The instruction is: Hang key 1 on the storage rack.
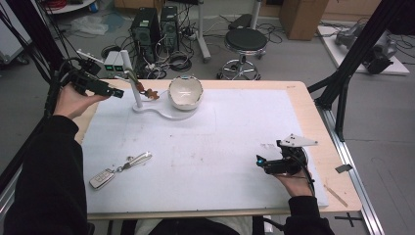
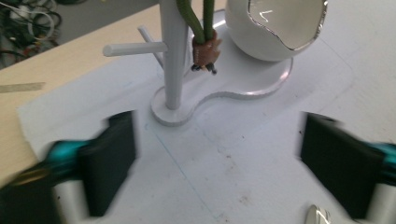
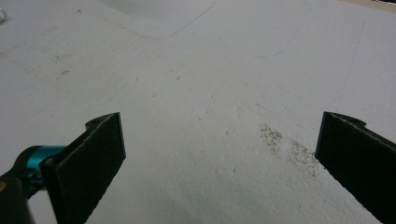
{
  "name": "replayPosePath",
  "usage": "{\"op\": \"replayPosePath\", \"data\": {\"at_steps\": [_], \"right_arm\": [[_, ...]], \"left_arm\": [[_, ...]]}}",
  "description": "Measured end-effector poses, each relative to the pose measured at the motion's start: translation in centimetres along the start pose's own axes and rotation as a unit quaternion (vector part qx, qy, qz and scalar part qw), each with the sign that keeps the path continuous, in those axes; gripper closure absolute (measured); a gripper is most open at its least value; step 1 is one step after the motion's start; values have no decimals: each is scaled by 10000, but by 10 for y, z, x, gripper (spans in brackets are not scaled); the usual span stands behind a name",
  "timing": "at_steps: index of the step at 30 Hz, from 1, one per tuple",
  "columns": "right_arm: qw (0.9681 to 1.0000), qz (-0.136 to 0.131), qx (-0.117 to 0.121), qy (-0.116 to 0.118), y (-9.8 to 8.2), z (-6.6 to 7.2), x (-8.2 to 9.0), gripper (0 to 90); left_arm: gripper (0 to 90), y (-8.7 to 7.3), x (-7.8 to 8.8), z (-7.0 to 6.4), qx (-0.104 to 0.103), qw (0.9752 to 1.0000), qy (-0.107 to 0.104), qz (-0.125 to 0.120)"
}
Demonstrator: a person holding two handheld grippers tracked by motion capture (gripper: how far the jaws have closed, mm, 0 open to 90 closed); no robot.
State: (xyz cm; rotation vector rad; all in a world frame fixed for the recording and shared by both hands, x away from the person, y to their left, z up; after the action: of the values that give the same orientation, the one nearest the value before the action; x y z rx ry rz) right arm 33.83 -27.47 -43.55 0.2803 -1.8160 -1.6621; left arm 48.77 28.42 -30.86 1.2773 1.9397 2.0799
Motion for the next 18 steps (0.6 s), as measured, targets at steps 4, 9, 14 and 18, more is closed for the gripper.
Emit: {"op": "replayPosePath", "data": {"at_steps": [4, 9, 14, 18], "right_arm": [[10000, -5, 14, 13, 1, 1, -1, 5], [10000, 16, 8, 16, 0, 1, -1, 5], [10000, 24, -5, 12, 0, 1, -1, 5], [10000, 40, -2, 18, -1, 1, -1, 5]], "left_arm": [[17, 1, 8, -5, -124, 9997, -18, -192], [17, -3, 17, -11, -317, 9990, -85, -319], [17, -12, 19, -14, -398, 9986, -94, -350], [17, -18, 20, -15, -395, 9985, -129, -352]]}}
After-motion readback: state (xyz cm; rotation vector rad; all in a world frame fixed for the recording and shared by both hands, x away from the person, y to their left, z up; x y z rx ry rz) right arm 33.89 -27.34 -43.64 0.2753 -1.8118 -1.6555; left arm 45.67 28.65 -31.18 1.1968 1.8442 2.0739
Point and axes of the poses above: each handheld gripper's, and its own axes: x roughly backward along the jaws, y roughly out of its top, z roughly to its left, the point moved 4 cm from there along -x, roughly forward along the jaws, and after that the axes turned 15 degrees about -z, right-handed, at the moved point
